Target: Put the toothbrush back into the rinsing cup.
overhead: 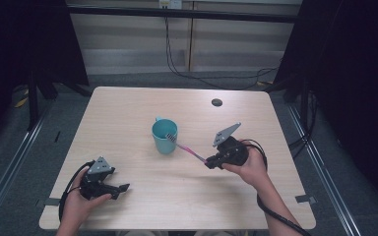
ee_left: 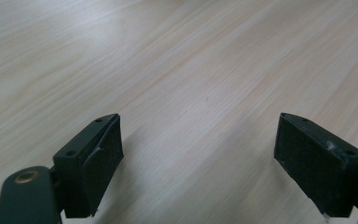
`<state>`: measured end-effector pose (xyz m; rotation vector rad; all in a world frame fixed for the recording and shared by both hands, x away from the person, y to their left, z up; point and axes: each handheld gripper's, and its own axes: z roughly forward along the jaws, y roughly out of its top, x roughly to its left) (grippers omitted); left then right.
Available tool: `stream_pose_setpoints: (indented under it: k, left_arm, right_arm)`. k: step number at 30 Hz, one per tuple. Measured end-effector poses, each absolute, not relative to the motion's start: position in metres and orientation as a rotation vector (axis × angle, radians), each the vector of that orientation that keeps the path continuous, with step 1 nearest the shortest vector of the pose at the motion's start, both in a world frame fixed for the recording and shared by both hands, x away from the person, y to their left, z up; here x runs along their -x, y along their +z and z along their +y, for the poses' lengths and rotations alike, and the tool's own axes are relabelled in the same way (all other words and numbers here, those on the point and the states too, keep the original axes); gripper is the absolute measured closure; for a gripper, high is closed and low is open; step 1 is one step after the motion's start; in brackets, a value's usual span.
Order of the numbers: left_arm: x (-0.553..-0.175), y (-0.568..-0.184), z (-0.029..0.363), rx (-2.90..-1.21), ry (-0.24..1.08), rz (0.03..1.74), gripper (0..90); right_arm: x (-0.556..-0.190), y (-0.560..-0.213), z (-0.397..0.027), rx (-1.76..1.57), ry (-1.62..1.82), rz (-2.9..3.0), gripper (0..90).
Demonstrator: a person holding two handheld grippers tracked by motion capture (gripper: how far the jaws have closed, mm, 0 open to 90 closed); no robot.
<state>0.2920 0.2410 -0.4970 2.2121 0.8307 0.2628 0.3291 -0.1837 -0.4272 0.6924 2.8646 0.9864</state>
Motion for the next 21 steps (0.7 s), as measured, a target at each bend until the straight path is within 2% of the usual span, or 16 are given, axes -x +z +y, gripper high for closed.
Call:
stream_pose_setpoints:
  k: [21]
  left_arm:
    - [-0.305,-0.459,0.205,-2.112,0.164,0.757,16.5]
  right_arm:
    - [-0.328,-0.42,-0.188,-0.757,1.15,2.784,80.1]
